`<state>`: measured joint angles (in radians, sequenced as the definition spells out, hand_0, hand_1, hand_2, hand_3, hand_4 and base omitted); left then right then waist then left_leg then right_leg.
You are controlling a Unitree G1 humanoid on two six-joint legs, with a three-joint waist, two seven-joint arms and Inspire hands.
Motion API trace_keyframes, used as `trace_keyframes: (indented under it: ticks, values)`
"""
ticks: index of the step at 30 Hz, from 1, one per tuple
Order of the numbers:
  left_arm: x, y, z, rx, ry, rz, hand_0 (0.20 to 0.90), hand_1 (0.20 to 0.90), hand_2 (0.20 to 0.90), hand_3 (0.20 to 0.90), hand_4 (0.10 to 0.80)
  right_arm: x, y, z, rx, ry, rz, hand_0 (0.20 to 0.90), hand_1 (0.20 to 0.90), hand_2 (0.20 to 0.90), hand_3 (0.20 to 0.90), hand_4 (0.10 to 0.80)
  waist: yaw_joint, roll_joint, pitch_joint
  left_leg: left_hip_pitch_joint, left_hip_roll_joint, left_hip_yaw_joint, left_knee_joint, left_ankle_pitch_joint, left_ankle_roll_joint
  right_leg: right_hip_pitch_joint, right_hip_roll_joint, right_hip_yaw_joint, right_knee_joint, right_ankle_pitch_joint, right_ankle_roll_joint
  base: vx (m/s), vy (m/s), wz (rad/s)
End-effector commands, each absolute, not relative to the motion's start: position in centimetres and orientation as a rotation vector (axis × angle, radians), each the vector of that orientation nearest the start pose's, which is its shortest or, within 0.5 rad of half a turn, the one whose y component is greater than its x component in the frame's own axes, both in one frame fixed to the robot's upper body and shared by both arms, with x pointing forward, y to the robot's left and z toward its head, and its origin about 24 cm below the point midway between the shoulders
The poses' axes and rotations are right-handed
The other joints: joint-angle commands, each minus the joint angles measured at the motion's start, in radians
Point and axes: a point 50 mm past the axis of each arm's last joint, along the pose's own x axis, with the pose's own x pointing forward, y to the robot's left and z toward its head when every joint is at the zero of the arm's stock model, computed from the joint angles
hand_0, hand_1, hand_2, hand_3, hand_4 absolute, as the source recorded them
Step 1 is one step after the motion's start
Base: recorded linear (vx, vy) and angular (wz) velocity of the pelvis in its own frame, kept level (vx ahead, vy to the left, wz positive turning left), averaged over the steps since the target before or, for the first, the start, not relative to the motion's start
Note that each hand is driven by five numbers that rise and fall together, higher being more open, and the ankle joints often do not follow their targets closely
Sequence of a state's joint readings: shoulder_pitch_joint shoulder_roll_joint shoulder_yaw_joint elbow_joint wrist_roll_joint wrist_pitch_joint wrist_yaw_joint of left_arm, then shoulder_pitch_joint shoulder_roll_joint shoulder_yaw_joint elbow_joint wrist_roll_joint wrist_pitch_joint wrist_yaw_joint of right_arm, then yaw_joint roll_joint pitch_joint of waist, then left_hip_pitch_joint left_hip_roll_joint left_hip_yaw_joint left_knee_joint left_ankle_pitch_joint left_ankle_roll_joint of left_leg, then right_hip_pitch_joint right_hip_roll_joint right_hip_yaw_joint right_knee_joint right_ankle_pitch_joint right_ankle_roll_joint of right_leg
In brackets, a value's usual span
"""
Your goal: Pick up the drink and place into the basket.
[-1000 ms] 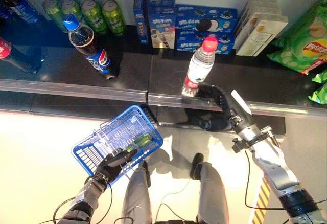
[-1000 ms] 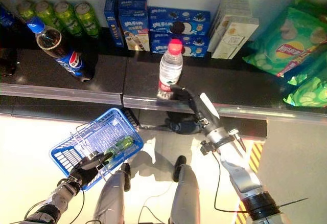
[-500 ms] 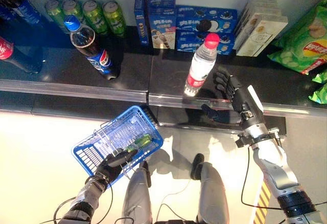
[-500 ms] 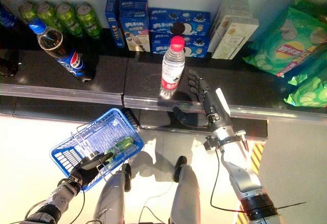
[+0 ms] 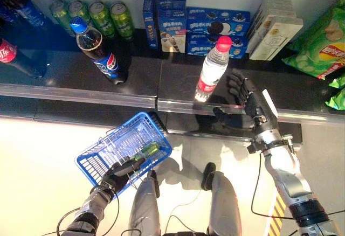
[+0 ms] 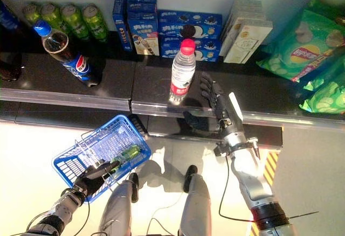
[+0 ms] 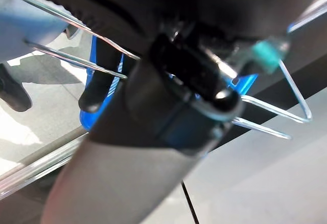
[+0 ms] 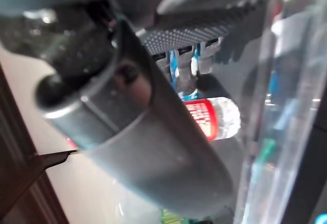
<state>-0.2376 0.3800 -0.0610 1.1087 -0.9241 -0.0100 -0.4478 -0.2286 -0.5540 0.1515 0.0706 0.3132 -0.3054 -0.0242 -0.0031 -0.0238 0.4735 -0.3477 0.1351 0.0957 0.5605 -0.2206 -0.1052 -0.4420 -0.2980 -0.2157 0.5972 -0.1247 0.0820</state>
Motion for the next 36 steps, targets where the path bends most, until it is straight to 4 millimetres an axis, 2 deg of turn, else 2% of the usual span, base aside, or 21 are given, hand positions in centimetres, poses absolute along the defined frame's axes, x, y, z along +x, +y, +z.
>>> trace_keyframes:
  ticks: [1, 5, 15, 23, 36]
  values:
    - [18.8, 23.5, -10.9, -0.626, 0.699, -0.061, 0.3, 0.3, 0.3, 0.2, 0.1, 29.5, -20.6, 18.2, -0.211, -0.638, 0.127, 0.9, 0.9, 0.9, 0.9, 0.8, 0.036, 0.011, -0.08, 0.062, 0.006, 0.024, -0.127, 0.109, 0.053, -0.012, -0.015, 0.044, 0.068, 0.068, 0.092, 0.0, 0.0, 0.0]
    - [19.0, 23.4, -10.8, -0.616, 0.709, -0.074, 0.3, 0.3, 0.3, 0.2, 0.1, 30.6, -20.2, 19.1, -0.208, -0.631, 0.12, 0.9, 0.9, 0.9, 0.9, 0.8, 0.047, 0.014, -0.079, 0.061, 0.0, 0.02, -0.125, 0.109, 0.053, -0.015, -0.02, 0.038, 0.075, 0.069, 0.091, 0.0, 0.0, 0.0]
    - [19.4, 22.9, -10.7, -0.591, 0.745, -0.12, 0.3, 0.3, 0.3, 0.2, 0.1, 33.5, -21.2, 20.1, -0.118, -0.533, 0.107, 0.9, 0.9, 0.9, 0.9, 0.8, 0.08, 0.025, -0.082, 0.067, -0.013, 0.006, -0.126, 0.107, 0.054, -0.01, -0.035, 0.019, 0.08, 0.071, 0.089, 0.021, -0.003, 0.07]
    - [19.7, 22.5, -10.6, -0.575, 0.76, -0.147, 0.3, 0.3, 0.3, 0.2, 0.1, 34.9, -21.1, 20.4, -0.065, -0.472, 0.135, 0.9, 0.9, 0.9, 0.9, 0.8, 0.094, 0.032, -0.081, 0.071, -0.02, -0.001, -0.127, 0.107, 0.055, -0.007, -0.041, 0.011, 0.083, 0.07, 0.084, 0.01, 0.002, 0.02]
    - [19.7, 22.2, -10.7, -0.558, 0.778, -0.169, 0.3, 0.3, 0.3, 0.2, 0.1, 36.1, -20.1, 20.3, -0.094, -0.401, 0.209, 0.9, 0.9, 0.9, 0.9, 0.8, 0.112, 0.043, -0.08, 0.081, -0.034, -0.002, -0.132, 0.106, 0.054, 0.004, -0.057, -0.007, 0.079, 0.065, 0.079, 0.011, 0.007, 0.04]
